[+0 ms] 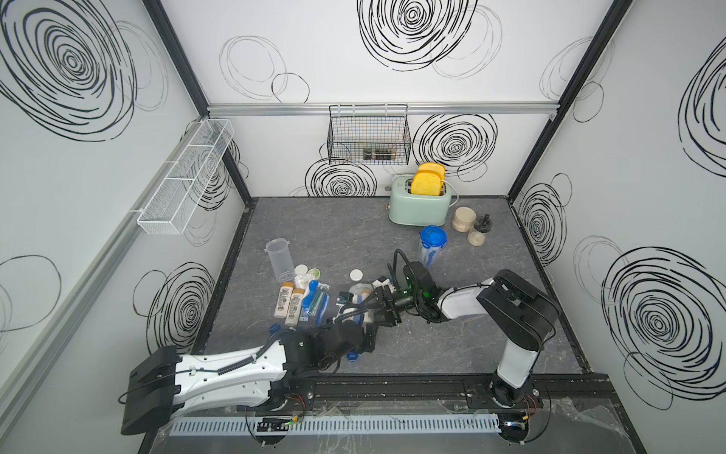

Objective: Take out toiletry kits
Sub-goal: 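Pour the toiletry kits out of the container.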

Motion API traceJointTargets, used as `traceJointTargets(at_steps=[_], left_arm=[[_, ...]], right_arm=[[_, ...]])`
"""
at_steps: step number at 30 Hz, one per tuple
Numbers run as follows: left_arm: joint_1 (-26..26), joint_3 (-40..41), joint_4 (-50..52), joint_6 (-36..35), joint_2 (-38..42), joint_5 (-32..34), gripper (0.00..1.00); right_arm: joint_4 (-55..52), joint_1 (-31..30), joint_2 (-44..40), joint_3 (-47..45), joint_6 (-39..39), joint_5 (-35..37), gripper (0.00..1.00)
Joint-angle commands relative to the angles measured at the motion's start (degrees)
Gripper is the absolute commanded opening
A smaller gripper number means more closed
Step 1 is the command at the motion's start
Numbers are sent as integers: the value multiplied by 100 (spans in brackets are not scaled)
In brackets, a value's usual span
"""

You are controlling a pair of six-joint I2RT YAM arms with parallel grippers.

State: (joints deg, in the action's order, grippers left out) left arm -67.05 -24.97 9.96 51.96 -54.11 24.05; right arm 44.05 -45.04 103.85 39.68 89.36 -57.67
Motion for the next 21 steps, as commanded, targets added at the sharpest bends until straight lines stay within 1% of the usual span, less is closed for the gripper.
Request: traceJointTargets(at_steps=[1, 3, 7, 11, 13, 14, 17, 19, 21], left_arm=[[56, 29, -312, 125, -118, 230, 99], [54, -5, -259, 141, -192, 338, 100], [95, -14, -250, 176, -357, 399, 89], [109, -43, -132, 210, -370, 444, 67], [107, -43, -50, 225, -300, 473, 59], [105, -34, -2, 218, -249, 488, 54], [148, -46, 148, 194, -84, 471, 42], [225, -138, 357, 177, 5, 367, 35], [326, -296, 690, 171, 84, 250, 31]], right_arm=[[512, -49, 29, 66, 116, -174, 50], [533, -50, 39, 53, 117, -174, 50], [642, -58, 73, 22, 177, -168, 51], [684, -71, 107, -12, 198, -183, 53], [696, -67, 110, -30, 188, -175, 55], [685, -67, 117, -31, 172, -183, 57], [568, -41, 126, -17, 31, -192, 69], [283, 9, 95, 2, -250, -160, 78], [-328, 88, -23, 30, -776, -7, 85]])
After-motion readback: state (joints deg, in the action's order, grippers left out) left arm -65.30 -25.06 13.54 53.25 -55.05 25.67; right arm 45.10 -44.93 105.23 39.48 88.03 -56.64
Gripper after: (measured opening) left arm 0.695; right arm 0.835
